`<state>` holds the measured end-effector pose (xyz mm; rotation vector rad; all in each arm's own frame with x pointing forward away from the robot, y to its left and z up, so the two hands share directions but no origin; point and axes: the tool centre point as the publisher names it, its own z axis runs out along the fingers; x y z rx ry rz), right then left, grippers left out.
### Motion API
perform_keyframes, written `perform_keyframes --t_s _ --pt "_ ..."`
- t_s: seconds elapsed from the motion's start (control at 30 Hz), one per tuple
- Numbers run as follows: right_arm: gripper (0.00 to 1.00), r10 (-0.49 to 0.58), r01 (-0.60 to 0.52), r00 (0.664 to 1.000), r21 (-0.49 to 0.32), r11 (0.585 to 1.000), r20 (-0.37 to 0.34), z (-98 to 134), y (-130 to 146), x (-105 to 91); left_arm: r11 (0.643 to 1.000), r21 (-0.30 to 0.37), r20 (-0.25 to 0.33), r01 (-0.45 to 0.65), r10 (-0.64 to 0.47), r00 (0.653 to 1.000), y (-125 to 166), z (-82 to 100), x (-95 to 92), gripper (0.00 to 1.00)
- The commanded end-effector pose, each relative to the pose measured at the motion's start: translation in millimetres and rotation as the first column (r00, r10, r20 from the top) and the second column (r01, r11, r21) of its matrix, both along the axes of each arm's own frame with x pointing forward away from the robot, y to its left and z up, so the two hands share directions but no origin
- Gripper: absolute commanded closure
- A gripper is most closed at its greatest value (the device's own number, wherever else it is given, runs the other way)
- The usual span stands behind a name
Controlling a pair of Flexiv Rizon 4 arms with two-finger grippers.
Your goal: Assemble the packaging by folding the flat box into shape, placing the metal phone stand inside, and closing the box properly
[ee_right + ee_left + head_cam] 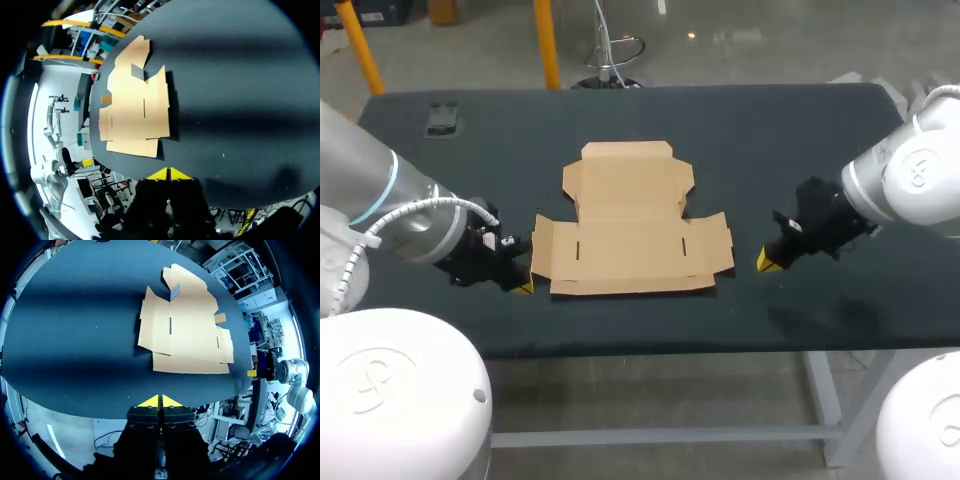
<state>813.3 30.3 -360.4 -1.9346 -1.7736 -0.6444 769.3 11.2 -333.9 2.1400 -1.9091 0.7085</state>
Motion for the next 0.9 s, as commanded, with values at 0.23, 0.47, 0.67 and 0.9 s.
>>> perform_keyframes --t_s 0.23,0.47,0.67,0.9 --pt "1.00 0.029 -0.029 1.000 0.028 0.999 -0.010 -16 9 -7.3 0.999 -0.039 -0.002 0.025 -0.025 1.000 -2 -25.4 -7.3 1.00" --pt "1.00 0.049 -0.048 0.998 0.044 0.998 -0.032 -29 19 -4.4 0.997 -0.053 -0.011 0.048 -0.049 0.999 -7 -35.1 -2.9 1.00" --pt "1.00 0.059 -0.057 0.997 0.046 0.997 -0.039 -36 26 -1.2 0.997 -0.064 -0.023 0.048 -0.050 0.998 -7 -43.5 1.3 1.00" --pt "1.00 0.066 -0.063 0.997 0.061 0.996 -0.050 -45 35 2.6 0.995 -0.085 -0.035 0.060 -0.063 0.997 -7 -53.0 7.6 1.00"
